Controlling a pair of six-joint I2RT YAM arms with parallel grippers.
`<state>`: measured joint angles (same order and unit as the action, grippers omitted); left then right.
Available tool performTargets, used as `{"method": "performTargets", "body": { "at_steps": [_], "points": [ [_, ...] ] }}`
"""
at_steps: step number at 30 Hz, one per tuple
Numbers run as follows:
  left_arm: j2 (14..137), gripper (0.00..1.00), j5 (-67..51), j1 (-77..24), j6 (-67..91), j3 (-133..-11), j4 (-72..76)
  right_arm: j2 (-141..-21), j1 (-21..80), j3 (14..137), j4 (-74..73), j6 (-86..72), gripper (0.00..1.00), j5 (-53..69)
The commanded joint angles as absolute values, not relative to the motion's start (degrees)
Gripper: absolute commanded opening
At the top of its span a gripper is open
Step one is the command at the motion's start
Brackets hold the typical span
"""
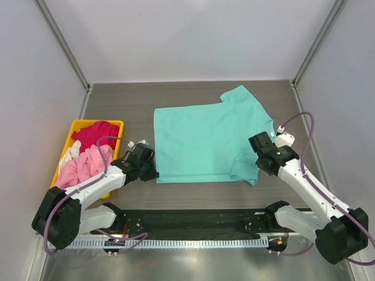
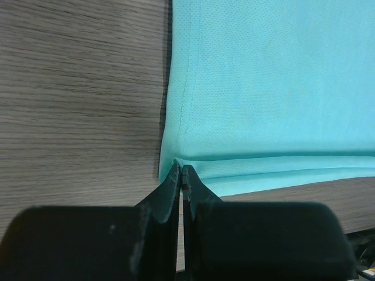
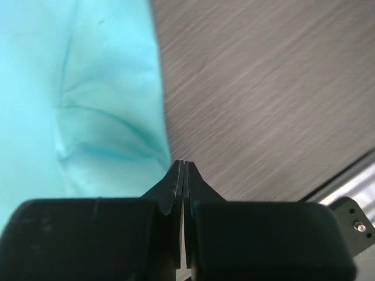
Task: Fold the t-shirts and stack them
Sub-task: Flatten the tshirt out
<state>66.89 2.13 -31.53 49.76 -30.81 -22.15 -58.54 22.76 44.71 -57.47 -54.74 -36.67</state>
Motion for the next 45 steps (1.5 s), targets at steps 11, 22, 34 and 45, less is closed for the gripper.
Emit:
{"method": "performTargets", "body": {
  "at_steps": [11, 22, 34, 45],
  "points": [
    [63.0, 0.00, 3.8, -32.2, 50.6, -30.1, -22.2, -73.8, 31.3, 57.6, -50.7, -39.7, 0.37, -27.4],
    [63.4, 0.00, 3.6, -32.3, 50.7, -30.1, -22.0, -87.6, 37.7, 60.7, -54.9, -45.9, 0.45, -30.1],
    [64.0, 0.00, 3.6, -32.9, 51.0, -30.1, -21.4, -90.9, 38.3, 57.0, -50.2, -46.3, 0.43, -27.0],
    [64.2, 0.00, 4.0, -33.0, 51.2, -29.9, -21.3, -90.9, 38.3, 54.1, -48.3, -48.1, 0.26, -27.2]
  ]
}}
